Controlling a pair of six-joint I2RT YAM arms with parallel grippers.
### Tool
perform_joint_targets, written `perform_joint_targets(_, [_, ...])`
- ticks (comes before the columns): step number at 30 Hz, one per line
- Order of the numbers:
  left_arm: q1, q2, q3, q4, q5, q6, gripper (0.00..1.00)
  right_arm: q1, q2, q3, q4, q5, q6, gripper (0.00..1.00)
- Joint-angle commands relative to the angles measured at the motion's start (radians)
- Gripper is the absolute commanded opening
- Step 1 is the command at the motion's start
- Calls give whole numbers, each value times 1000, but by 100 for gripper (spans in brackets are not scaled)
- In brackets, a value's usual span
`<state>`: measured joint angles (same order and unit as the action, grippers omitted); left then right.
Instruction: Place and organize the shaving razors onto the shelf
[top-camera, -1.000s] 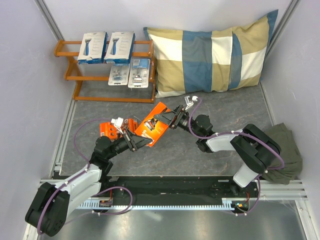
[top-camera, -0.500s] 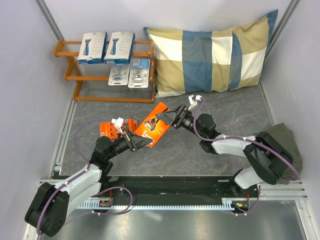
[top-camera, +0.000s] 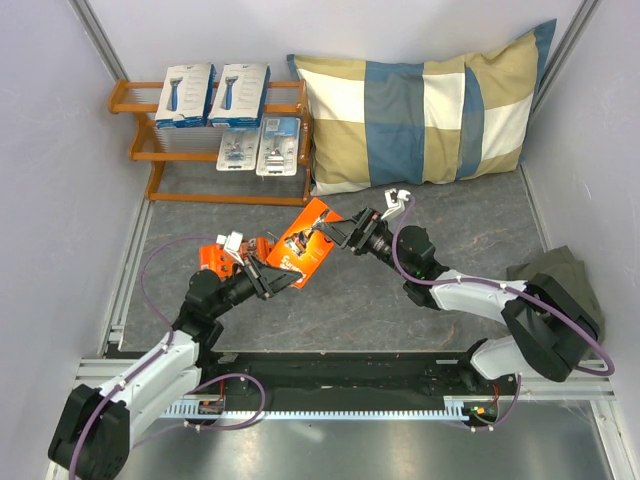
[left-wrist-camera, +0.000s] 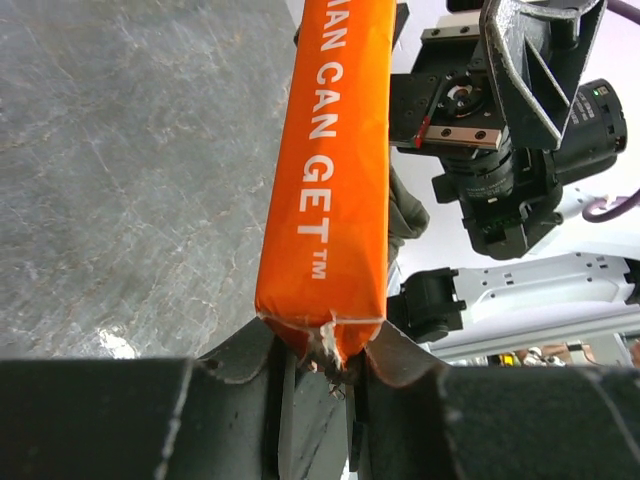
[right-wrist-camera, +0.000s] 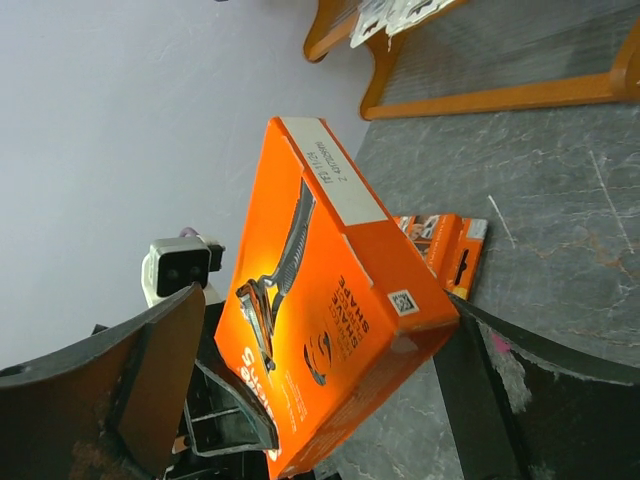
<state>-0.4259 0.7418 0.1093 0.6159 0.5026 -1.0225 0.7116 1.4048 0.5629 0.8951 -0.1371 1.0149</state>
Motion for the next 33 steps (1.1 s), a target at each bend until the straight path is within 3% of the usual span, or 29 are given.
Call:
perform_joint_targets(1, [24, -12, 68, -66, -27, 73, 2, 2, -41, -6, -8, 30, -39, 98])
perform_joint_targets(25, [251, 160, 199, -105, 112, 53, 2, -14, -84, -3, -93, 53, -87, 98])
perform_joint_targets(33, [334, 280, 155, 47, 221, -46, 2, -18, -81, -3, -96, 50, -88, 98])
